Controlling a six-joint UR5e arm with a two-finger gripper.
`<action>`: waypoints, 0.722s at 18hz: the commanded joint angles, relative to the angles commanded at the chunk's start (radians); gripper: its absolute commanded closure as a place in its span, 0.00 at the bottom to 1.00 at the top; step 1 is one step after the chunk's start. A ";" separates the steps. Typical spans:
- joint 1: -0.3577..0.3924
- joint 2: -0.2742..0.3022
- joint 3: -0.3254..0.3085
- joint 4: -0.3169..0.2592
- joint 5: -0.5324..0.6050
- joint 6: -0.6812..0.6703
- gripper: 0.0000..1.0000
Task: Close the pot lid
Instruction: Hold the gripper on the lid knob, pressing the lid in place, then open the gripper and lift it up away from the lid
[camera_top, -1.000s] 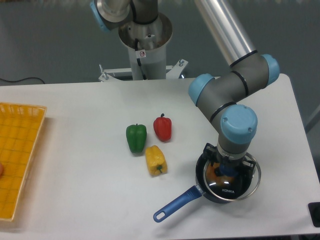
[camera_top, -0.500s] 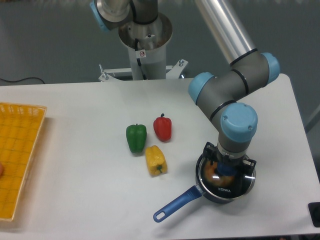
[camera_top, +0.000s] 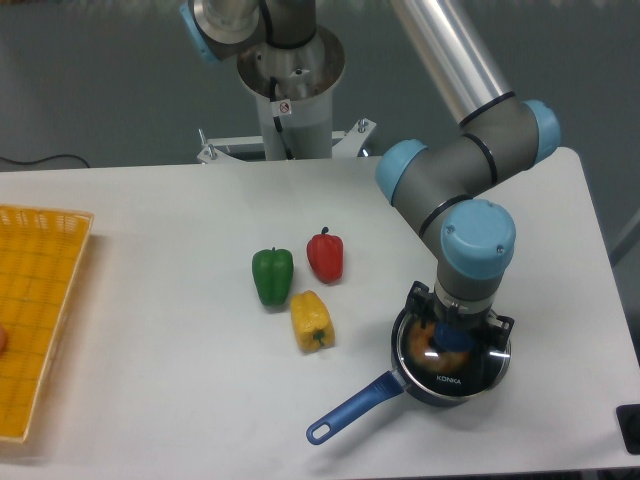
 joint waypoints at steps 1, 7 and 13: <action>0.000 0.003 0.000 0.000 0.000 0.000 0.05; 0.002 0.031 -0.014 0.003 0.000 0.000 0.01; 0.018 0.100 -0.084 0.043 -0.003 0.069 0.00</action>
